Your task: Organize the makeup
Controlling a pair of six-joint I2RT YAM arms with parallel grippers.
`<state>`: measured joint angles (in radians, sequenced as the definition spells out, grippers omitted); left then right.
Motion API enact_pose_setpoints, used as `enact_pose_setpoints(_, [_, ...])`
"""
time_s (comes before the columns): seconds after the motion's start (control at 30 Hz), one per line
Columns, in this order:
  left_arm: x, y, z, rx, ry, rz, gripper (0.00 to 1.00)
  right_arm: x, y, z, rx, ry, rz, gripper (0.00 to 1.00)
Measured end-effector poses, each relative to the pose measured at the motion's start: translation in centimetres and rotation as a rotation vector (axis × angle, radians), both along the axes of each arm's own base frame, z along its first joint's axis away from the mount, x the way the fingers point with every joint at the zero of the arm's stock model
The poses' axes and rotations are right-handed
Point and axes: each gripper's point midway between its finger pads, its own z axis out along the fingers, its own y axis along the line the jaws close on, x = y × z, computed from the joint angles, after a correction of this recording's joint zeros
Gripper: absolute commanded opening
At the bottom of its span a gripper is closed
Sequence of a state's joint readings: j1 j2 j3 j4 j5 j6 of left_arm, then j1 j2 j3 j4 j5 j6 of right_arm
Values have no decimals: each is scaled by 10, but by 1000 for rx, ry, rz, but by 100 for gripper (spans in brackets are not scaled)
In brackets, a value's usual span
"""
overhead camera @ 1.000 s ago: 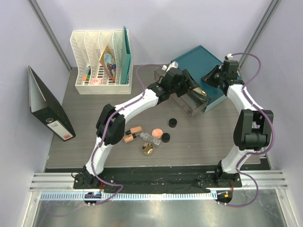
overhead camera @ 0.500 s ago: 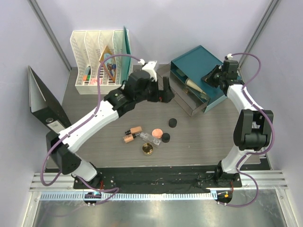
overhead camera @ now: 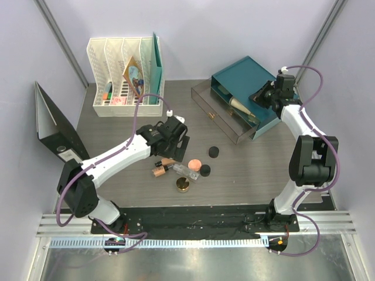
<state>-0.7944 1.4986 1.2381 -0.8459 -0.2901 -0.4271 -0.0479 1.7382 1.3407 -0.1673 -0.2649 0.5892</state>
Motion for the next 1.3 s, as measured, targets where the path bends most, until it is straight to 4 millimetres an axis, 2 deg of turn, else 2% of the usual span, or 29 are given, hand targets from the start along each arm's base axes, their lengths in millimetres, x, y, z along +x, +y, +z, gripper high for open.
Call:
enact_pose_setpoints(0.1, [-3,14,-8,68,6,-2,100,0,0,0,0,-1,1,1])
enact_pose_setpoints(0.17, [-8,20,-18,106,36,-7,93,0,0,-1,1,-1,1,1])
enact_pose_setpoints(0.23, [-16,26,-34,144,83,-14,91,-1,0,-1,0,-3,1,1])
enact_pose_setpoints(0.3, [-23,31,-46,168,121,-10,83,-1,0,-1,1,-5,1,1])
enact_pose_setpoints(0.33, [-28,34,-53,180,143,-2,76,-1,0,-1,1,-5,1,1])
enact_pose_setpoints(0.43, [-37,41,-64,195,177,20,67,-1,1,-1,1,-5,3,1])
enact_pose_setpoints(0.67, [-39,42,-76,201,193,36,68,-1,3,-1,8,-12,13,1])
enact_pose_setpoints(0.87, [-38,41,-102,247,232,37,68,-2,3,-2,10,-13,16,1])
enact_pose_setpoints(0.93, [-37,41,-110,261,244,39,61,-2,3,-1,10,-14,16,1])
enact_pose_setpoints(0.97, [-37,41,-113,267,249,40,53,-2,3,-1,10,-15,15,1])
enact_pose_setpoints(1.07, [-34,38,-115,262,246,41,40,-2,4,-1,10,-14,17,1])
enact_pose_setpoints(1.1, [-33,37,-115,264,245,39,33,-2,4,-1,10,-14,17,1])
enact_pose_setpoints(1.3, [-33,37,-115,271,241,39,23,-3,4,-1,12,-13,20,1])
